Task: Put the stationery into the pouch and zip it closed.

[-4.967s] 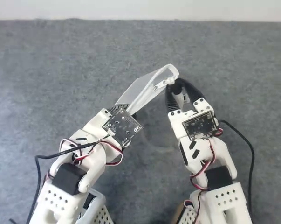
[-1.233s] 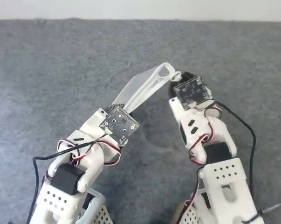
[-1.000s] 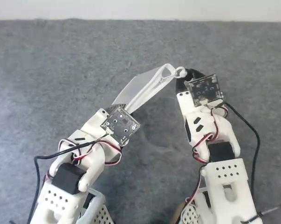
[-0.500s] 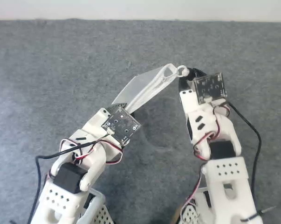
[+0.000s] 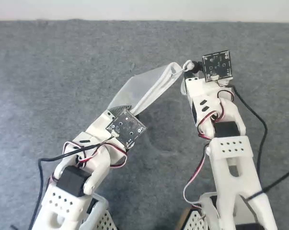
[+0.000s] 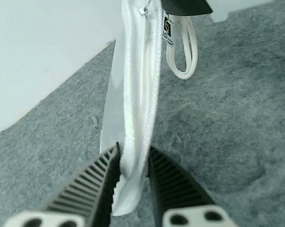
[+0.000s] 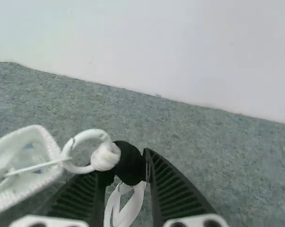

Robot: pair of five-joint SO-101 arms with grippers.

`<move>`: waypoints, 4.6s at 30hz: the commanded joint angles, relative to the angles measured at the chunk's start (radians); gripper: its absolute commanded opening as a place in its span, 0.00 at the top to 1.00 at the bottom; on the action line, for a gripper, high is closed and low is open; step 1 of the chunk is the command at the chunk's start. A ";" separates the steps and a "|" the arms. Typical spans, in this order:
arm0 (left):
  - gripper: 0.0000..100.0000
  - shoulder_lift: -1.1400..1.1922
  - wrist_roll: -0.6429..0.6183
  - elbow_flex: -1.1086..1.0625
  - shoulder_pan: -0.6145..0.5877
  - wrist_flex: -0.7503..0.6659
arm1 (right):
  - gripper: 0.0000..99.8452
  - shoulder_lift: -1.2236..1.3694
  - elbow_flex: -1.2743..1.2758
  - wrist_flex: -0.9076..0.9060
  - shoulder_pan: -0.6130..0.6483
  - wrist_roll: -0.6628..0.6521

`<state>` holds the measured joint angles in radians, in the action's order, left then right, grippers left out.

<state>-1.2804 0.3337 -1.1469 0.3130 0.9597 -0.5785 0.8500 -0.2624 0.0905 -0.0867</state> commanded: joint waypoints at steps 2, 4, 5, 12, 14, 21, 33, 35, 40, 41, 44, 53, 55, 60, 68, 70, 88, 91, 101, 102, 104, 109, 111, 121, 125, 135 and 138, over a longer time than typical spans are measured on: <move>0.99 0.003 -0.012 -0.027 -0.035 0.017 | 0.99 0.031 -0.100 0.024 -0.177 0.075; 0.99 0.003 -0.012 -0.027 -0.035 0.017 | 0.99 0.051 -0.112 0.024 -0.189 0.097; 0.99 0.003 -0.012 -0.027 -0.035 0.017 | 0.99 0.061 -0.117 0.024 -0.191 0.100; 0.99 0.003 -0.014 -0.027 -0.035 0.017 | 0.99 0.071 -0.117 0.022 -0.168 0.092; 0.99 0.003 -0.014 -0.027 -0.035 0.017 | 0.99 0.071 -0.115 0.016 -0.159 0.092; 0.99 0.003 -0.015 -0.027 -0.035 0.017 | 0.99 0.070 -0.120 -0.015 -0.113 0.057; 0.99 0.003 -0.064 -0.033 -0.140 -0.071 | 0.77 -0.111 -0.140 -0.302 -0.016 0.057; 0.99 0.003 -0.092 -0.033 -0.150 -0.074 | 0.80 -0.143 -0.137 -0.315 -0.016 0.057; 0.96 0.003 -0.132 -0.038 -0.152 -0.094 | 0.96 -0.174 -0.138 -0.318 -0.015 0.057; 0.98 0.003 -0.132 -0.044 -0.155 -0.100 | 1.00 -0.174 -0.138 -0.318 -0.008 0.057; 0.99 0.003 -0.133 -0.068 -0.178 -0.153 | 0.99 -0.174 -0.133 -0.344 0.038 0.055; 0.99 0.003 -0.209 -0.071 -0.245 -0.187 | 0.99 -0.252 -0.133 -0.552 0.051 0.057; 0.99 0.003 -0.209 -0.071 -0.247 -0.187 | 0.99 -0.300 -0.133 -0.584 0.041 0.052; 0.99 0.003 -0.210 -0.077 -0.247 -0.216 | 0.99 -0.384 -0.115 -0.654 0.031 0.017; 0.99 0.003 -0.210 -0.085 -0.247 -0.221 | 0.99 -0.556 0.049 -0.662 0.031 0.012; 0.99 0.003 -0.210 -0.087 -0.247 -0.221 | 0.99 -0.604 0.089 -0.662 0.030 0.009; 0.99 0.003 -0.296 -0.099 -0.313 -0.258 | 0.99 -1.127 0.519 -0.664 0.030 -0.057; 0.99 0.003 -0.334 -0.094 -0.353 -0.264 | 0.99 -1.214 0.594 -0.673 0.030 -0.057; 0.99 0.003 -0.339 -0.085 -0.356 -0.241 | 0.99 -1.236 0.640 -0.728 0.031 -0.052; 0.99 0.003 -0.341 -0.071 -0.356 -0.224 | 0.99 -1.236 0.651 -0.728 0.031 -0.052; 0.99 0.003 -0.368 -0.045 -0.359 -0.181 | 0.99 -1.236 0.678 -0.728 0.031 -0.052; 0.99 0.003 -0.385 -0.022 -0.362 -0.144 | 0.99 -1.237 0.753 -0.727 0.031 -0.049; 0.99 0.003 -0.387 -0.022 -0.362 -0.144 | 0.99 -1.237 0.776 -0.723 0.031 -0.049; 0.99 -0.242 -0.388 -0.033 -0.353 0.006 | 0.99 -1.237 0.833 -0.713 0.031 -0.049; 0.99 -0.407 -0.388 -0.073 -0.353 0.054 | 0.99 -1.237 0.833 -0.769 0.041 -0.049; 0.99 -0.543 -0.381 -0.099 -0.325 0.097 | 0.99 -1.236 0.833 -0.970 0.031 -0.049; 0.99 -0.543 -0.364 -0.093 -0.325 0.086 | 0.99 -1.236 0.833 -1.033 0.031 -0.051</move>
<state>-1.8006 -0.0437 -1.2574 -0.0123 1.0549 -1.8029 1.6617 -1.2459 0.1350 -0.1297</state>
